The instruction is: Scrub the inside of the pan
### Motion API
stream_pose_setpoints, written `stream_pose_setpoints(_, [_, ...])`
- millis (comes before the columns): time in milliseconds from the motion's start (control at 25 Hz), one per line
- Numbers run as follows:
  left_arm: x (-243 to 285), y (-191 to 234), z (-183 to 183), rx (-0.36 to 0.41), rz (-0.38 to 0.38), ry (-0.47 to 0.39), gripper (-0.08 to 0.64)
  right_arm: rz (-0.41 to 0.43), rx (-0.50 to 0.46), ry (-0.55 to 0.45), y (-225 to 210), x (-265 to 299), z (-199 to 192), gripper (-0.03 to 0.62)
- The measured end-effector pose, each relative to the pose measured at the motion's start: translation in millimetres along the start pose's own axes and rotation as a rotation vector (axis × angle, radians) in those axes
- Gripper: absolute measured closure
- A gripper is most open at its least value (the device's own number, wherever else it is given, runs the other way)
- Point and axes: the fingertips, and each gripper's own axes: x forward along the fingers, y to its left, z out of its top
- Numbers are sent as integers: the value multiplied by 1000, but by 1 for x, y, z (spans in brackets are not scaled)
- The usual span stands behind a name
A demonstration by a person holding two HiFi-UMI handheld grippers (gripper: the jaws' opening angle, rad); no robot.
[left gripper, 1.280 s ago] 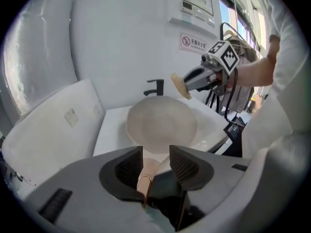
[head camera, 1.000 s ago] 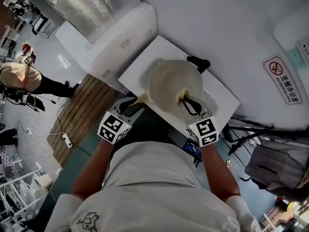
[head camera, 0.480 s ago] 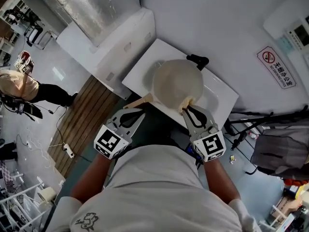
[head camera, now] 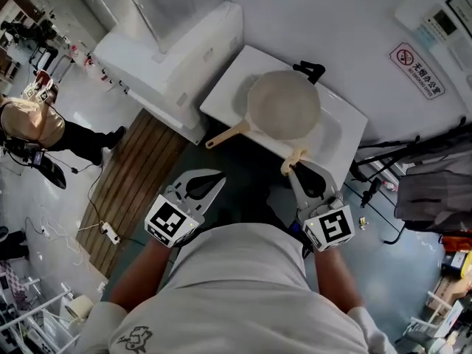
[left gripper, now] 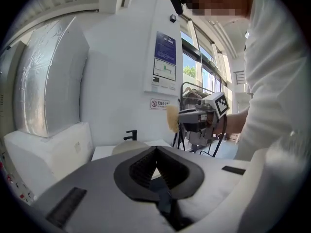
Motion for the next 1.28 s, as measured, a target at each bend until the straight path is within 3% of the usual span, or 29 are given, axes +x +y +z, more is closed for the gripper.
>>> stream_pose_setpoints(320, [-34,-41,10,-29,-36,-59,561,-46,4,5,38,-58,2,549])
stream_pose_setpoints(600, [-31,-94,31,13,-36,-100,561,-50,-5,-21,38,-121,1,549])
stream_pose_setpoints(760, [-21,-133,50,8,-13,-129,561,-33,-17,-33,32,-164,3,549])
stream_pose_setpoints(920, [-8,-186,50,40,-9,-105,561,-10,-10,-31,32,-213,-9,549])
stream_pose_setpoints(1280, [11,-279,46,-6,10,-127,561,30,19,-28,31,-314,-37,549])
